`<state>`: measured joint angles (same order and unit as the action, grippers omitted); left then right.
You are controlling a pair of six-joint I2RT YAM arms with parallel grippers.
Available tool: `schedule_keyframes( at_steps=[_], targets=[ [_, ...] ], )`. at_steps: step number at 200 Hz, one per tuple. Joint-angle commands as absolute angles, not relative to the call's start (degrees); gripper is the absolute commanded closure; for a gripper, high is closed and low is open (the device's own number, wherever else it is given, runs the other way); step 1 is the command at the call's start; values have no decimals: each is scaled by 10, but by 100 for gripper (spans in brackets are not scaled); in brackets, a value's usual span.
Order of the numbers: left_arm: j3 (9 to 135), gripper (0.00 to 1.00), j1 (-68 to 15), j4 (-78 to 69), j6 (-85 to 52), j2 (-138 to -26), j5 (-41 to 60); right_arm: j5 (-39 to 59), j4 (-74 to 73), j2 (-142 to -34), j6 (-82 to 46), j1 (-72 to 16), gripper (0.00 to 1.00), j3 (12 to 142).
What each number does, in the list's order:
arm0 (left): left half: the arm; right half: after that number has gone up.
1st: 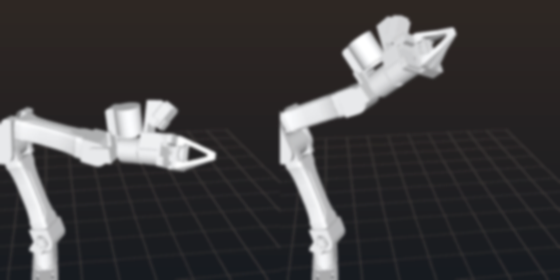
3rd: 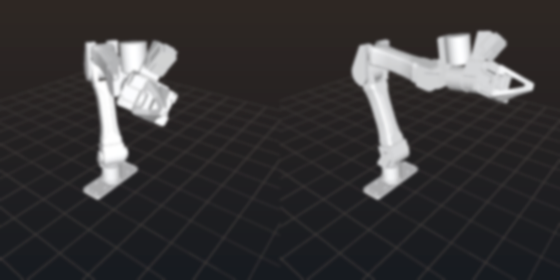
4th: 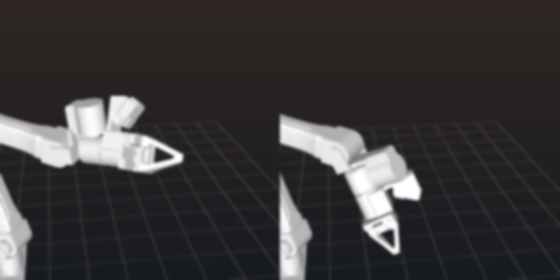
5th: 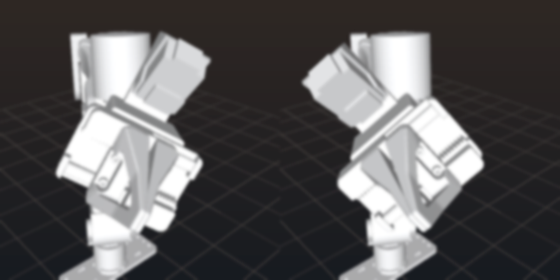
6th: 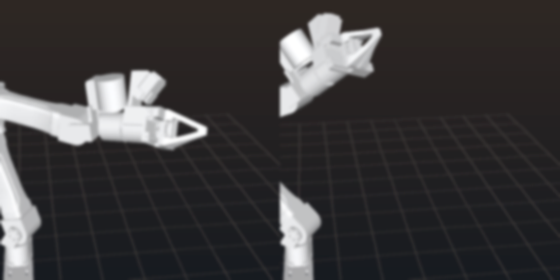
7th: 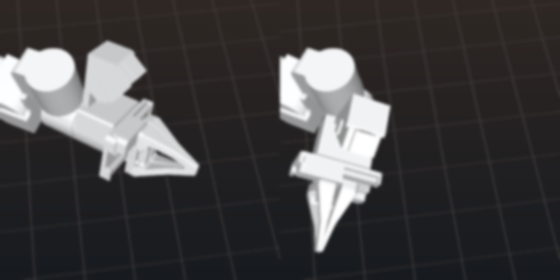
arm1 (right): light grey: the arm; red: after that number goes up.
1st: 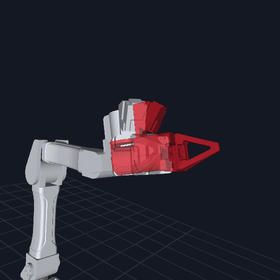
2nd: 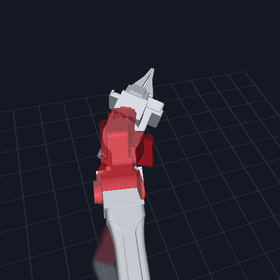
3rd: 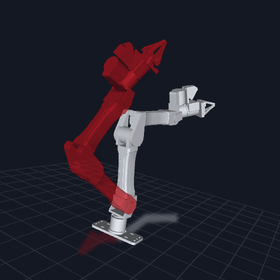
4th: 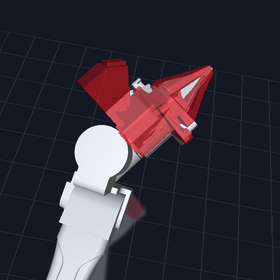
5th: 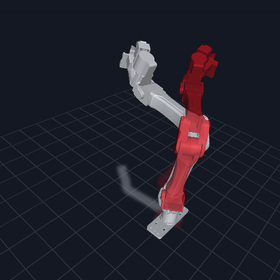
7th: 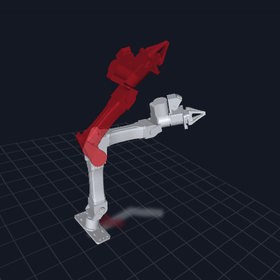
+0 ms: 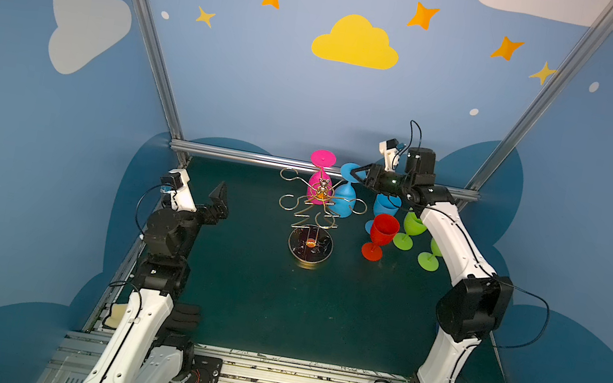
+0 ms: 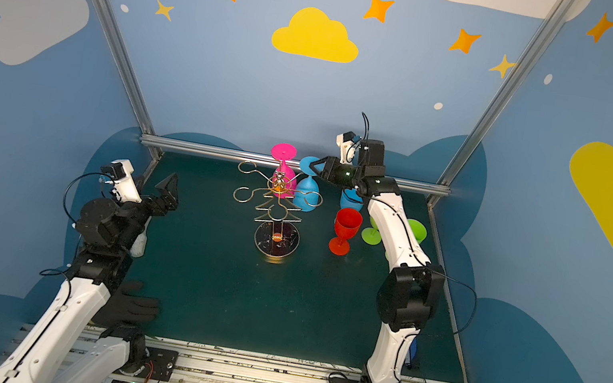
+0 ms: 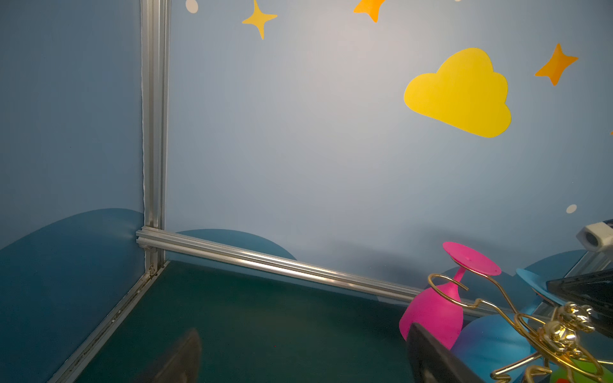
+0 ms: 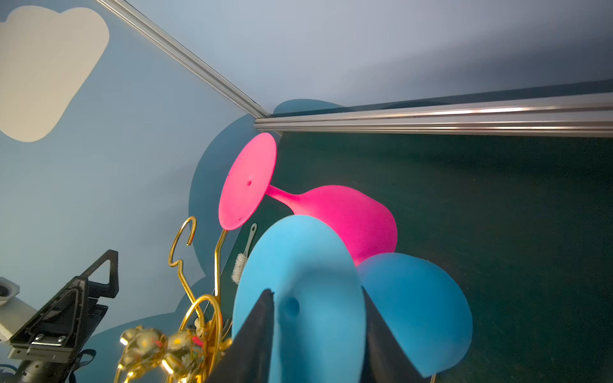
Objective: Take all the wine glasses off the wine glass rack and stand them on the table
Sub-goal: 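Open the right gripper and reach it to the blue glass's foot on the rack, then close the right gripper on the blue glass's foot and pull it off the rack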
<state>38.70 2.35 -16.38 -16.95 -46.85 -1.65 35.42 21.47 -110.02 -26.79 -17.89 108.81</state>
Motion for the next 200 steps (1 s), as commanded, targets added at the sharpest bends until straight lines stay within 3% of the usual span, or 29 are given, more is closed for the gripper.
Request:
schedule_keyframes(
  at_steps=[1, 103, 161, 200],
  targets=[
    [380, 5, 27, -174, -173, -466, -11, 361, 222, -1099, -264, -178, 70, 1097],
    [381, 5, 28, -175, -178, -464, -9, 375, 203, -1088, -286, -170, 83, 1091],
    [380, 5, 28, -175, -179, -463, -8, 407, 178, -1073, -304, -171, 100, 1087],
    [379, 5, 29, -175, -179, -462, -9, 424, 153, -1056, -324, -173, 100, 1073]
  ],
)
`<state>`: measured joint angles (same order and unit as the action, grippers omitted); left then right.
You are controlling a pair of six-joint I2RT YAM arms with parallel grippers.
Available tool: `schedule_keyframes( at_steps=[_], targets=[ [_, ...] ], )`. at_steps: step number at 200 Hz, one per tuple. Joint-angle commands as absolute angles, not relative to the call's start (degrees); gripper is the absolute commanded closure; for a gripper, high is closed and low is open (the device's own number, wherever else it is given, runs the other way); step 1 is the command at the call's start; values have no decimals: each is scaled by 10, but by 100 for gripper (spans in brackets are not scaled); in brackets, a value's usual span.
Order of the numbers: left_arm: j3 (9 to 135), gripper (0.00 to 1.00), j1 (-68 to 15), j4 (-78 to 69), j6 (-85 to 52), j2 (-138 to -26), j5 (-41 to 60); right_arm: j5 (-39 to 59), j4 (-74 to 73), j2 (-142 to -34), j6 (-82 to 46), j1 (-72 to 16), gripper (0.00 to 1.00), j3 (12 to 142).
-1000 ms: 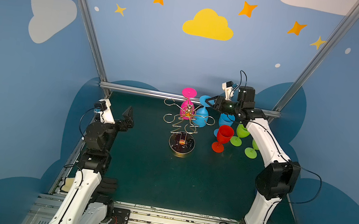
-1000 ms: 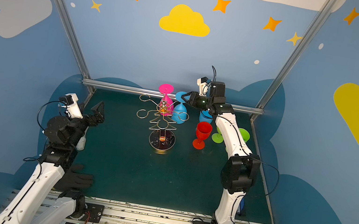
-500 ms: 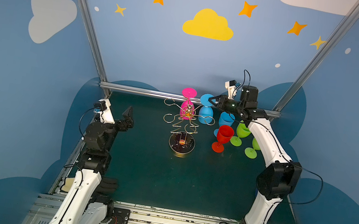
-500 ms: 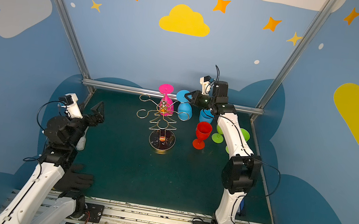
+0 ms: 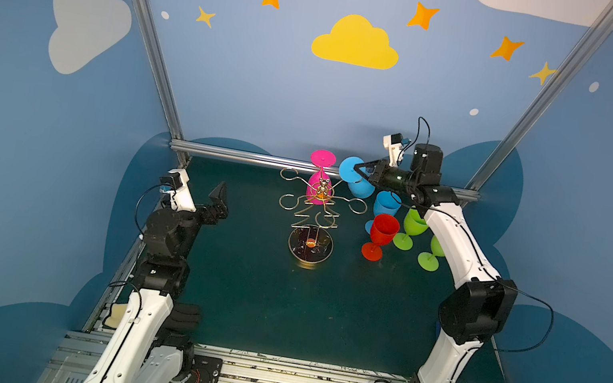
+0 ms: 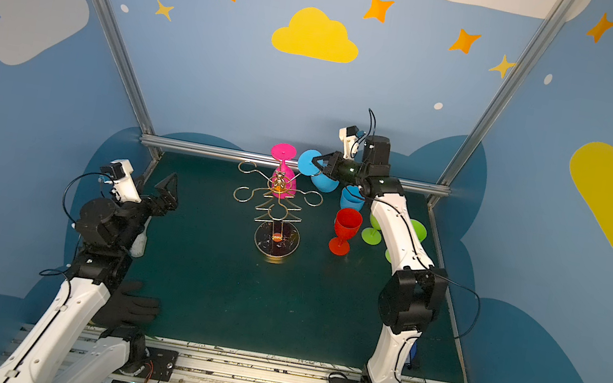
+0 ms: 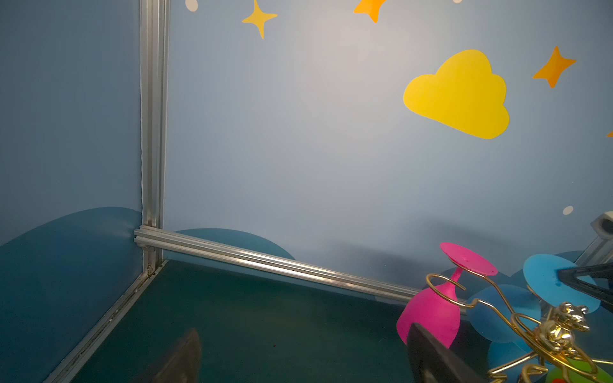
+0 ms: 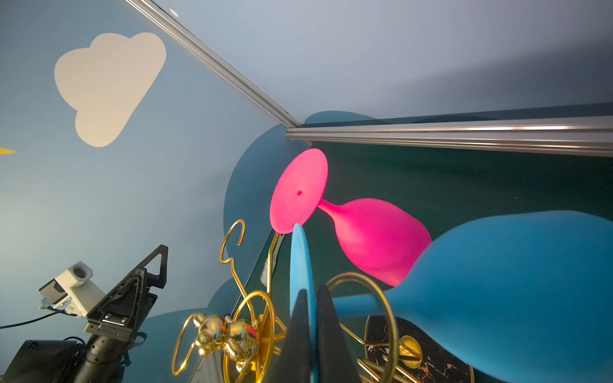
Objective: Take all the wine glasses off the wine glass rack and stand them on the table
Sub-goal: 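Close the right gripper on the blue glass's foot and pull it off the rack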
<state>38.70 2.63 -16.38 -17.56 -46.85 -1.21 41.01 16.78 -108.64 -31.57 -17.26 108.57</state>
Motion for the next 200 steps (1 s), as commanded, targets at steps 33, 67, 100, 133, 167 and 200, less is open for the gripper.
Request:
schedule_keyframes(
  at_steps=[33, 67, 100, 133, 167, 200],
  targets=[
    [379, 5, 29, -175, -181, -462, -9, 442, 123, -1043, -349, -175, 100, 1052],
    [380, 5, 29, -176, -182, -462, -8, 458, 95, -1027, -370, -176, 100, 1029],
    [380, 5, 29, -177, -184, -462, -6, 464, 82, -1017, -380, -180, 100, 1015],
    [379, 5, 30, -177, -185, -461, -6, 467, 80, -1016, -381, -191, 100, 1006],
    [378, 5, 30, -177, -185, -460, -7, 469, 78, -1016, -382, -203, 100, 996],
    [379, 5, 30, -177, -184, -458, -9, 466, 63, -998, -389, -206, 100, 970]
  ],
)
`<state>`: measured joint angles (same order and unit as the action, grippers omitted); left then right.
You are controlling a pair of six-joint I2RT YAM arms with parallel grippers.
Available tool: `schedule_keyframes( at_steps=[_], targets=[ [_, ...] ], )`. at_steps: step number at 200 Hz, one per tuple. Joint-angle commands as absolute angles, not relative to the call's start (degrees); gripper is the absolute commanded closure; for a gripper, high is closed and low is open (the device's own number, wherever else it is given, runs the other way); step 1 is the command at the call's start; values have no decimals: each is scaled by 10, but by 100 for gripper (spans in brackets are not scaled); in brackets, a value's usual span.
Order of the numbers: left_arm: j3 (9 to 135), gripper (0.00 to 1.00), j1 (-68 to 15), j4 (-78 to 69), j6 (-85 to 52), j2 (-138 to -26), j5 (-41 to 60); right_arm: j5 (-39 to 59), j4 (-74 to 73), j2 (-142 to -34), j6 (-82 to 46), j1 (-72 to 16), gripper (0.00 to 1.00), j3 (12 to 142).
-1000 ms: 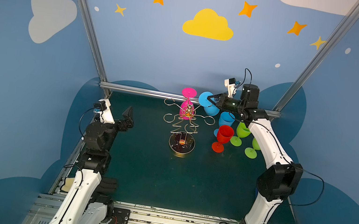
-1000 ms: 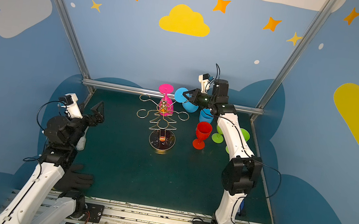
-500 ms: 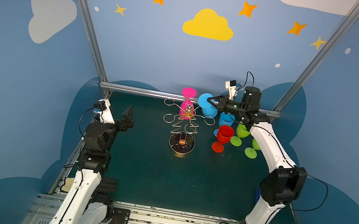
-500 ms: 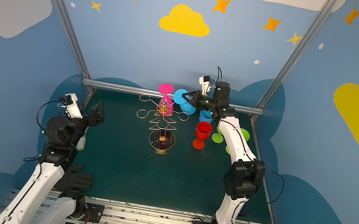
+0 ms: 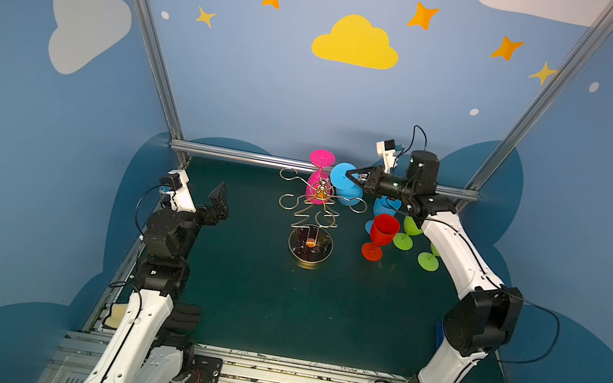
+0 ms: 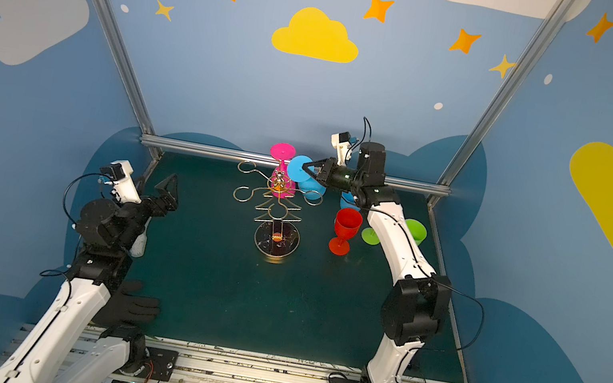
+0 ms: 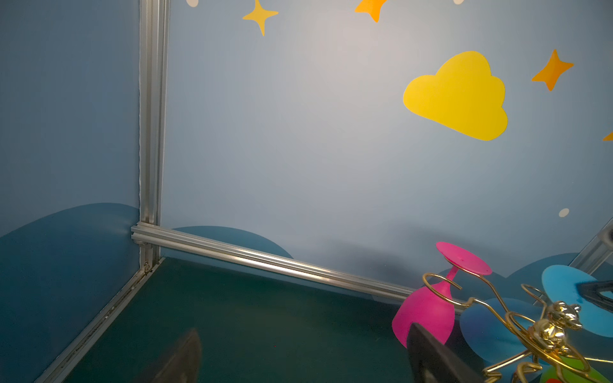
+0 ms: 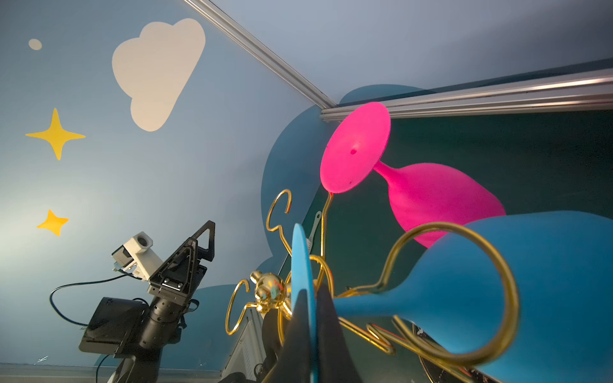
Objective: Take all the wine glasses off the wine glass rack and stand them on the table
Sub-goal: 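Close the right gripper on the blue glass's foot and pull it off the rack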
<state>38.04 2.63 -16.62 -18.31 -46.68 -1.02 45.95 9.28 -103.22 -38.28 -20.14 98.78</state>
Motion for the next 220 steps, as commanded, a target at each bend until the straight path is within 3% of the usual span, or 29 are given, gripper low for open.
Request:
schedule_keyframes(
  at_steps=[1, 176, 220],
  targets=[
    [379, 5, 30, -177, -184, -457, -9, 466, 63, -997, -389, -206, 100, 969],
    [379, 5, 30, -177, -191, -436, -9, 400, 66, -844, -360, -144, 100, 838],
    [378, 6, 30, -161, -245, -393, 85, 363, 121, -740, -305, -139, 100, 814]
  ],
)
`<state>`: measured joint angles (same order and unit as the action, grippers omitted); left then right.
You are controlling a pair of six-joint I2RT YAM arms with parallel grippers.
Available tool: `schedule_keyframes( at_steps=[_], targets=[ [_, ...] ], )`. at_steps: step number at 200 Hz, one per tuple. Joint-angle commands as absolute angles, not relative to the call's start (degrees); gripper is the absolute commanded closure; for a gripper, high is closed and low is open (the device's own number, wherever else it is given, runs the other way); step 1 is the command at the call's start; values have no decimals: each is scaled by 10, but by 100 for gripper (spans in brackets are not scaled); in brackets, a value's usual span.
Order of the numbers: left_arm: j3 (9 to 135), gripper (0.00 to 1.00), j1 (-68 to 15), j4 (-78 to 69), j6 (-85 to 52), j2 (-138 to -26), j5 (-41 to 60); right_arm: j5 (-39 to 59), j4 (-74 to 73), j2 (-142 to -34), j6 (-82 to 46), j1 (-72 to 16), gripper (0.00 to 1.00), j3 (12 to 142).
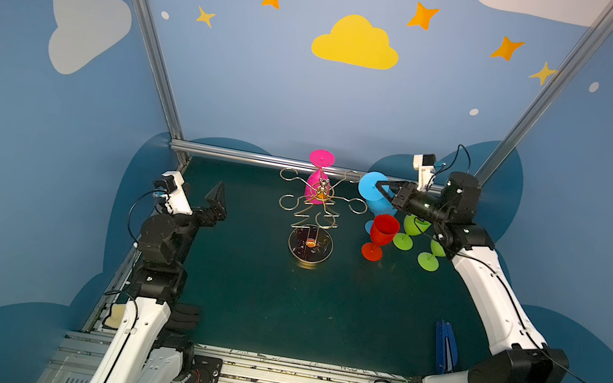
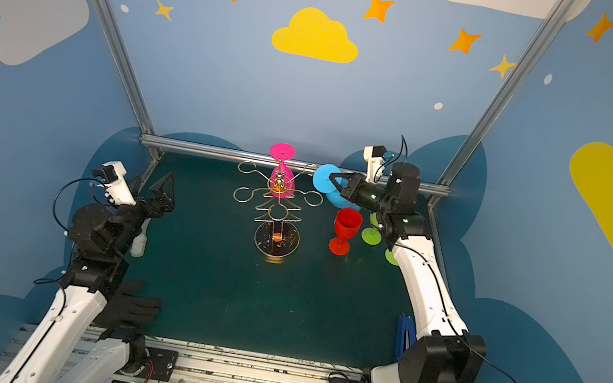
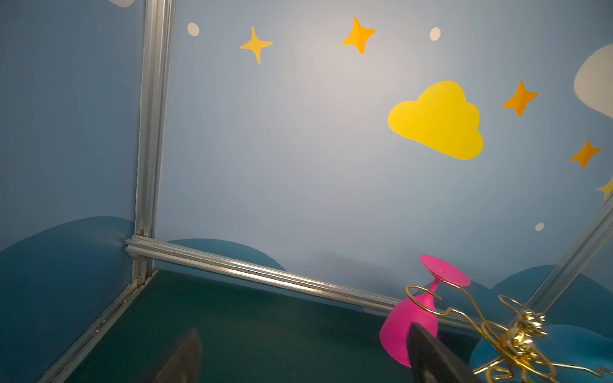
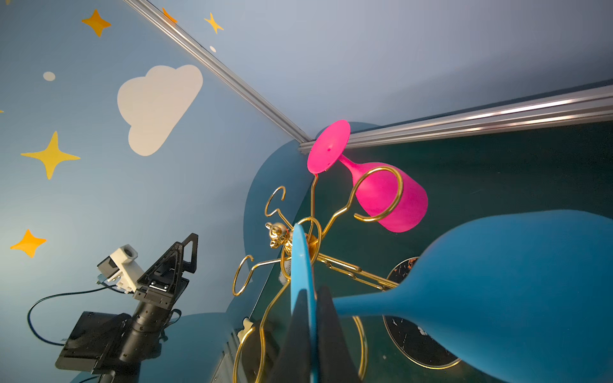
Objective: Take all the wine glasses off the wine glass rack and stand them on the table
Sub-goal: 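Close the right gripper on the blue glass's foot and pull it off the rack, then carry the blue glass toward the left gripper while the left gripper reaches toward it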
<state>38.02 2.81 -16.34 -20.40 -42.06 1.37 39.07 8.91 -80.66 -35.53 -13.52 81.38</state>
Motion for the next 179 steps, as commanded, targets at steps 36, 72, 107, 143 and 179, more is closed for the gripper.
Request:
schedule_keyframes(
  at_steps=[36, 72, 107, 143, 179],
  targets=[
    [401, 10, 30, -188, -338, -378, 284, 313, 192, -654, -239, -143, 100, 807],
    [482, 16, 17, -238, -457, -437, 455, 321, 187, -597, -208, -164, 100, 784],
    [511, 21, -77, -269, -457, -479, 474, 345, 187, -587, -170, -212, 100, 794],
    [548, 26, -182, -245, -403, -534, 468, 392, 191, -602, -144, -271, 100, 825],
    [583, 28, -236, -256, -397, -589, 475, 378, 193, -617, -120, -342, 100, 840]
  ],
)
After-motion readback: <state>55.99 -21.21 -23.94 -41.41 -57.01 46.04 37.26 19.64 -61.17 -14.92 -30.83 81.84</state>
